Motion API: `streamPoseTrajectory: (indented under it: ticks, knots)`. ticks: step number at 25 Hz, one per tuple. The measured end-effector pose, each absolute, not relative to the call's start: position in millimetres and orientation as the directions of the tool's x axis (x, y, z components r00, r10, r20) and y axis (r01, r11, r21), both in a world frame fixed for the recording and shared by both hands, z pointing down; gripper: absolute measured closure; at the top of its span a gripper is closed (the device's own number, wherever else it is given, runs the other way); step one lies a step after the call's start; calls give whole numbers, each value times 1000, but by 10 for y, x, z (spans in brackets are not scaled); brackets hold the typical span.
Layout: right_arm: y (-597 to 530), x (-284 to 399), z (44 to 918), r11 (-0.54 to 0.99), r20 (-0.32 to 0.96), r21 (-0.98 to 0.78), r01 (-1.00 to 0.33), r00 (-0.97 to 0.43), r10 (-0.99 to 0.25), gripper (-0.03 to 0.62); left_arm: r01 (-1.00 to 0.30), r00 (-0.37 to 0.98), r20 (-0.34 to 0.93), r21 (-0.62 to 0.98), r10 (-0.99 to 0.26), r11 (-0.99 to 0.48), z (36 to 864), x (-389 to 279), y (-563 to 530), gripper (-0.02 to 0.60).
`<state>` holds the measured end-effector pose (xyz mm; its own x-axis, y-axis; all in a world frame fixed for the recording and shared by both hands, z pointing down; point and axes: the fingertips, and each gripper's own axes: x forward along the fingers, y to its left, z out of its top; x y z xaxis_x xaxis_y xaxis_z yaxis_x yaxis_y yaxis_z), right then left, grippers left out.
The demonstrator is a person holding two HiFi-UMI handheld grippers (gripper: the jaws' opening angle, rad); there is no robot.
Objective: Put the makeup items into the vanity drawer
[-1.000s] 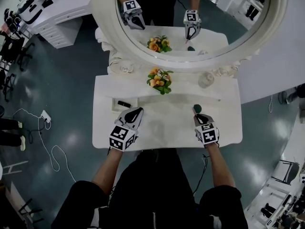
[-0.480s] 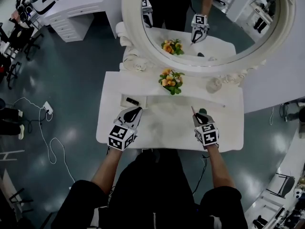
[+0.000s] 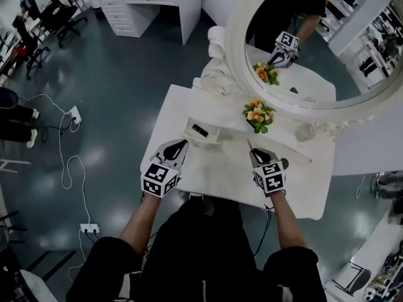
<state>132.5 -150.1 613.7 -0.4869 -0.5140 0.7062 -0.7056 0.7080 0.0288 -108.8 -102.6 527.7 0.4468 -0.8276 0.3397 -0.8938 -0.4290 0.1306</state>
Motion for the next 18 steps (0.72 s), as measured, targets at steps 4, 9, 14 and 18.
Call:
streamPoseTrajectory:
  ticks: [4, 9, 14, 18]
  knots:
    - [-1512, 819, 6107, 775, 699, 15, -632, -547, -461, 543, -922, 388, 343, 134, -856, -364, 5310, -1365, -884, 560]
    - [-1519, 263, 6129, 841, 699, 11, -541, -597, -393, 543, -948, 316, 350, 141, -882, -284, 5350, -1664, -702, 560]
    - [-1538, -65, 6176, 871, 697, 6, -491, -623, -356, 543, -961, 273, 360, 147, -892, -235, 5408, -1843, -553, 560]
    - [-1609, -212, 6161, 886, 694, 20, -463, -632, -346, 543, -965, 255, 369, 154, -894, -212, 5459, -1915, -482, 560]
